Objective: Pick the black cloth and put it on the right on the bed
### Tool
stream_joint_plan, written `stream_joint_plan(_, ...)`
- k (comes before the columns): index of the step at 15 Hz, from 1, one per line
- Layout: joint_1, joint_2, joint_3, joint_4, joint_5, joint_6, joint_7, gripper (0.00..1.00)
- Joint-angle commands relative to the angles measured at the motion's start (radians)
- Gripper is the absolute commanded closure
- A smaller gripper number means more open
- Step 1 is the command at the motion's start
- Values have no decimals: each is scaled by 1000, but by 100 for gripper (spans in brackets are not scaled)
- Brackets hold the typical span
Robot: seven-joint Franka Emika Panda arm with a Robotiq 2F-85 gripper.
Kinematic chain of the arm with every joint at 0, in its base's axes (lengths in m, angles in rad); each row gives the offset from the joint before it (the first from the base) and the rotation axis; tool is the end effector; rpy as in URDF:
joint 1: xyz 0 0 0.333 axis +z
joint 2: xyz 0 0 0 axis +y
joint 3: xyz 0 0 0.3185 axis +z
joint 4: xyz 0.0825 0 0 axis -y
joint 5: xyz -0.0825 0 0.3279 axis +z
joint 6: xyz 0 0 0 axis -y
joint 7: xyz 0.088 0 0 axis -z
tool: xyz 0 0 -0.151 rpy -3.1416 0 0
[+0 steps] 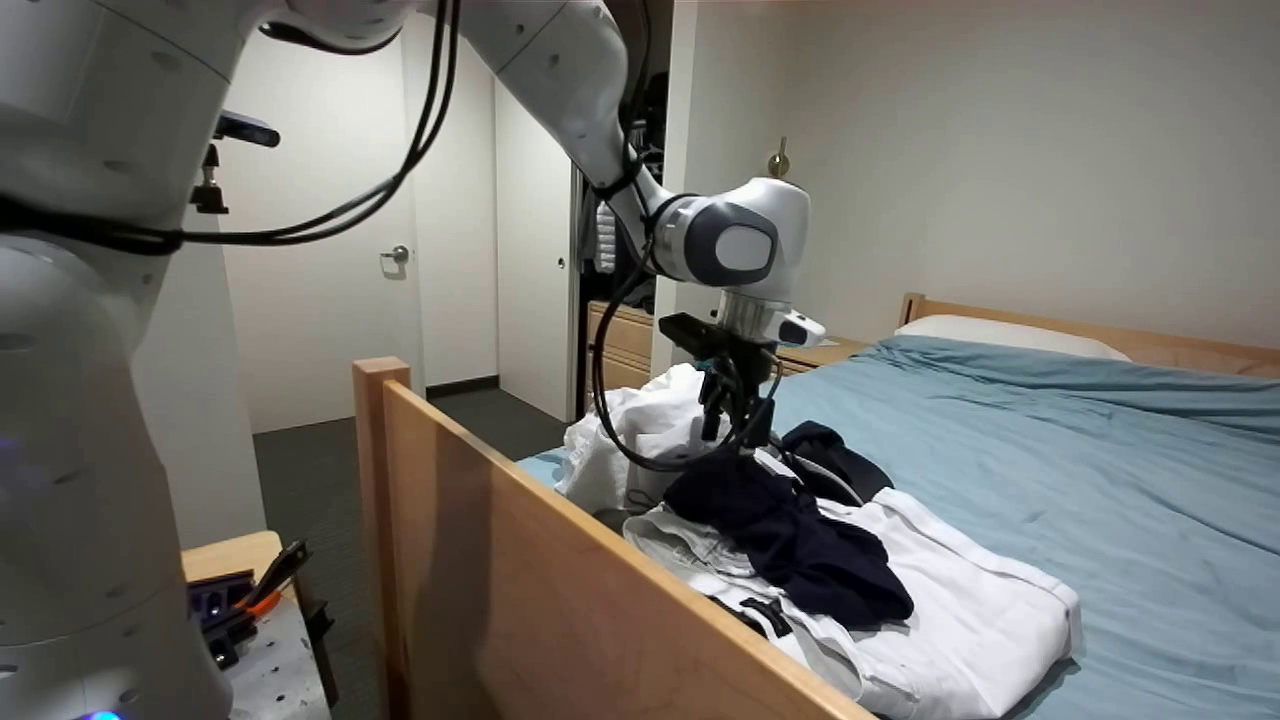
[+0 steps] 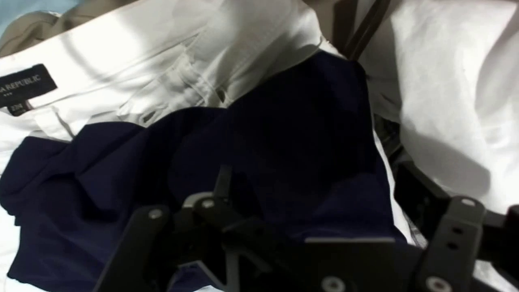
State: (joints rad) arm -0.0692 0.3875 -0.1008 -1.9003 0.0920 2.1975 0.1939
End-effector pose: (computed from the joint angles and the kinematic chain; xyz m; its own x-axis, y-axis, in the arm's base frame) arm 0.5656 -0.0880 0.2861 0.9113 -0.4012 -0.0926 -0.4041 -0.9146 -0.0139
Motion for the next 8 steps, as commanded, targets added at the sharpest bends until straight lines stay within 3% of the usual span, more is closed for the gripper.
stream_joint_plan(1,11,43,0,46,2,-4,57,0)
stream_joint_plan(4,22,82,-15,76,-19,-26,117,0)
stream_joint_plan(5,22,95,-17,87,-20,-34,126,5)
stream_joint_plan(6,19,108,-16,95,-15,-40,123,26)
stream_joint_plan(8,17,133,-15,109,-9,-41,124,31)
